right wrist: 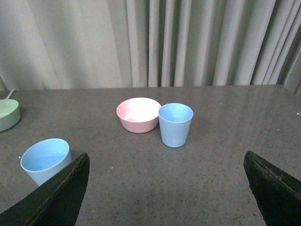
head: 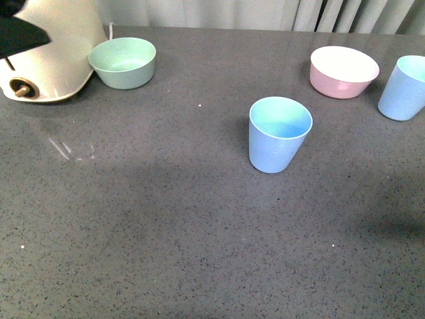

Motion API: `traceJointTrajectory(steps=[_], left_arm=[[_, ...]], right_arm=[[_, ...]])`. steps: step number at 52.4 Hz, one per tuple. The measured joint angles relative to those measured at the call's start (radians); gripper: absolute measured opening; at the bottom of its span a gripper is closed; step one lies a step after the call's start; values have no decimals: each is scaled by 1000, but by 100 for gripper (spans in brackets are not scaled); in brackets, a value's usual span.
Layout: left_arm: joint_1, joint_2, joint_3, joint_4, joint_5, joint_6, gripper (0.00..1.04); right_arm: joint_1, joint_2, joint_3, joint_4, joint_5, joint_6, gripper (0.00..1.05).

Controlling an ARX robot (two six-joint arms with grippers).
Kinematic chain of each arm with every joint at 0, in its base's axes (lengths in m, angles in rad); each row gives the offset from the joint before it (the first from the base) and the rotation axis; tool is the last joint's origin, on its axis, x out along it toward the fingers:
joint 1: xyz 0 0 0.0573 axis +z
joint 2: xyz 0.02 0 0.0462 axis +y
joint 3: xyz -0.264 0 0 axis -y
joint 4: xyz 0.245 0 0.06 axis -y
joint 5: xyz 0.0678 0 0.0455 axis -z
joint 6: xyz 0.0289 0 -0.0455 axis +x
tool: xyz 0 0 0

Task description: Stack blue cups with both arms

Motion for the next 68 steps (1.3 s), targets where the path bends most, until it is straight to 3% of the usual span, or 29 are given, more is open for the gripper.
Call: traceJointTrajectory(steps=[2,4,8,15,21,29,43,46,50,68], left_arm=[[23,-18,-31,22,1,24,96],[32,-22,-80,128,-60,87,92],[58,-28,-224,476,-184,256,80],[110,-126,-441,855,-164,525,53],[161,-243,-555,875,-118,594,27],[199,-335,-642,859,-80,609,2],[257,-538,-755,766,-25,616,2],[266,-546,-784,807,-14,617,2],[314,-573,-813,791,54,618,2],[348,-799,-852,605,66,618,2]], right_arm=[[0,0,0,0,0,0,96],[0,0,0,0,0,0,96],[0,0,0,0,-2,0,96],[0,0,0,0,-1,0,96],[0,0,0,0,-1,0,96],[0,0,0,0,-1,0,96],[0,0,0,0,-1,0,96],[0,0,0,0,-1,0,96],[0,0,0,0,-1,0,96],[0,0,0,0,0,0,96]])
